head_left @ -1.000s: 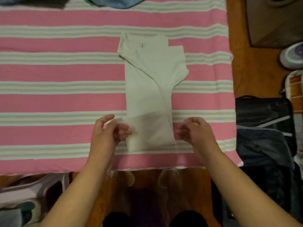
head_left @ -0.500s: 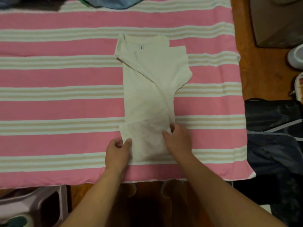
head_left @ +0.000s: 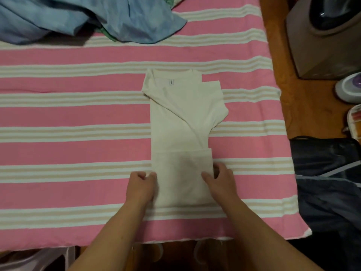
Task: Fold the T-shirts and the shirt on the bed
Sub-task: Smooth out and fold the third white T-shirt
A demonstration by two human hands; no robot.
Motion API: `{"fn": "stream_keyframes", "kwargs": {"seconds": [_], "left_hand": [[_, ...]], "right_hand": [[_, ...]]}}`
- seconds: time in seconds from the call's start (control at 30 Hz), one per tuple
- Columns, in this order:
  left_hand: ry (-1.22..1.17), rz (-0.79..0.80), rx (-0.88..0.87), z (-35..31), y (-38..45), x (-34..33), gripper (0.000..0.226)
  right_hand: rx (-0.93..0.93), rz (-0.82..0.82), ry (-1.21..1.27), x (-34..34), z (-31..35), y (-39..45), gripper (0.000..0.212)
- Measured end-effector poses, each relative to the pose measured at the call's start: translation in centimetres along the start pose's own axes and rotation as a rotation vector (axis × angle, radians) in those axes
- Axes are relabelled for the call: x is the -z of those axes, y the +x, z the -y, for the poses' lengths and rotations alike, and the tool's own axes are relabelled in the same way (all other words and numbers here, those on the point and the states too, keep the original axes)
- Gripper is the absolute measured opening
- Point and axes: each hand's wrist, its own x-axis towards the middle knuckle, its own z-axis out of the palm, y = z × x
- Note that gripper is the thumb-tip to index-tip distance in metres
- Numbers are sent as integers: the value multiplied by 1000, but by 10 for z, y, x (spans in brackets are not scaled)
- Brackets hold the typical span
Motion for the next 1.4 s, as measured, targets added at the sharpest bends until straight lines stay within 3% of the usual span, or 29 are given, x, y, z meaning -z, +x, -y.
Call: {"fn": "stream_keyframes", "kwargs": {"seconds": [0.03, 0.13, 0.3, 0.37, 0.43, 0.5, 0.57, 0.67, 0.7, 0.77, 0.8, 0.9, 1.0, 1.03, 1.13, 1.27, 1.33, 1.4], "left_hand": [[101, 28, 22, 8, -3, -3, 49], [301, 69, 19, 30, -21, -12, 32], [328, 146, 21, 50, -36, -10, 15], [387, 246, 66, 59, -48, -1, 12], [604, 455, 182, 68, -63, 9, 7], [921, 583, 181, 74, -66, 20, 25], [995, 441, -45, 57, -50, 26, 25], [922, 38, -659, -10, -7, 31, 31], [942, -47, -879, -36, 12, 29, 41], [1034, -70, -1184, -82, 54, 24, 61], [1126, -16, -1241, -102, 72, 22, 68], [1421, 115, -1281, -142, 110, 24, 73], [1503, 141, -1271, -160, 131, 32, 67], [1485, 138, -1284, -165, 135, 34, 59], [1397, 53, -1324, -189, 142, 29, 5], [1350, 32, -1039, -223, 146, 2, 22], [1409, -111, -973, -218, 148, -16, 27], [1271, -303, -1046, -200, 136, -28, 27]], "right_hand": [[-15, -22, 1, -1, -3, -3, 37], [-144, -31, -5, -7, -19, -24, 35], [-255, 84, -41, -9, -50, -44, 19], [-326, 123, -27, -1, -63, -59, 9], [-456, 328, -78, 11, -68, -84, 14], [-442, 533, -239, 25, -65, -96, 28], [-252, 427, -295, 39, -49, -73, 28], [-37, -41, -217, 55, 0, -6, 35], [-17, -123, -135, 56, 16, 21, 36], [-53, -149, 23, 56, 45, 71, 44], [-73, -153, 74, 53, 52, 94, 48], [-52, -174, 8, 44, 66, 128, 53], [-2, -92, 71, 44, 65, 132, 28], [21, -114, 127, 48, 60, 131, 25], [50, -325, 98, 62, 40, 117, 29], [58, -336, 93, 61, 20, 98, 24], [87, -347, 109, 60, 18, 95, 26], [119, -334, 146, 62, 18, 92, 25]]}}
